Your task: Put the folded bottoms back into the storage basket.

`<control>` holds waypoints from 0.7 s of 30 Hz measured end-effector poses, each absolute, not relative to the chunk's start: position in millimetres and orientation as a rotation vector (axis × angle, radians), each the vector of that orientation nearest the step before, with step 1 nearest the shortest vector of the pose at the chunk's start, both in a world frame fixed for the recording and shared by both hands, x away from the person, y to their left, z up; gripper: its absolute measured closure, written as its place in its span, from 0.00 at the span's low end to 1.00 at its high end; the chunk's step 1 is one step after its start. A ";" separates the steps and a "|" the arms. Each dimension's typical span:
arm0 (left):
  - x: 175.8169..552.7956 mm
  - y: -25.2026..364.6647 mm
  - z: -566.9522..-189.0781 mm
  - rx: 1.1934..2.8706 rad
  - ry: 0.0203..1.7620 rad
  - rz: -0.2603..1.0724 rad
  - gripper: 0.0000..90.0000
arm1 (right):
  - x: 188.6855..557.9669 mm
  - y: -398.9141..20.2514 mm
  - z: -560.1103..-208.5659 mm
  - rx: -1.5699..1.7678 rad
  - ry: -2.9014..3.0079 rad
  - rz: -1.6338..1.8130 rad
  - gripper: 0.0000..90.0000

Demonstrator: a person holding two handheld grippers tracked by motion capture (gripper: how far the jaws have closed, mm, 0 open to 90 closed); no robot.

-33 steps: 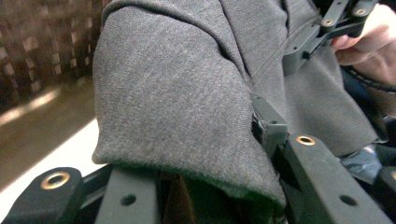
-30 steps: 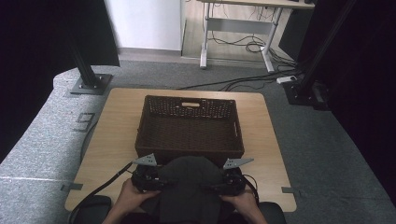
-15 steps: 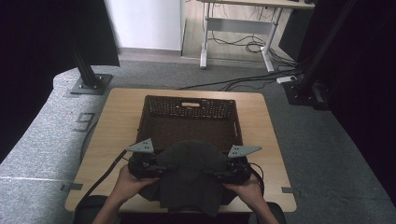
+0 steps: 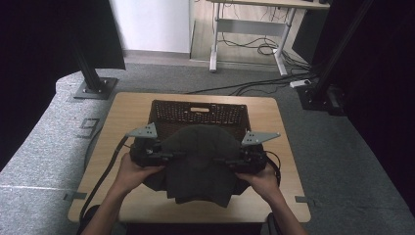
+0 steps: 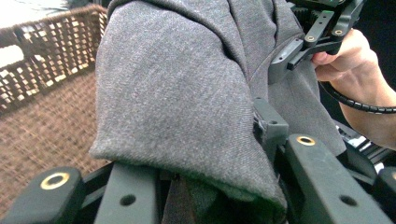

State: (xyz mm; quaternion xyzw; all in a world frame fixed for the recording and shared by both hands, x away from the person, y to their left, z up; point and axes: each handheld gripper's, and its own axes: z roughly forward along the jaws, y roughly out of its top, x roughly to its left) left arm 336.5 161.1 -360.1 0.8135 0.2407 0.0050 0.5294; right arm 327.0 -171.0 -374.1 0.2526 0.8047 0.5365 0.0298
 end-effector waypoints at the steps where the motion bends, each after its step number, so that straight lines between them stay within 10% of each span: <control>1: 338.8 161.1 -356.3 1.942 0.573 0.019 0.68 | 329.3 -170.9 -370.4 0.775 2.477 1.654 0.63; 21: 408.6 163.5 -314.9 1.928 0.585 0.108 0.68 | 395.7 -161.6 -329.9 0.788 2.355 1.608 0.63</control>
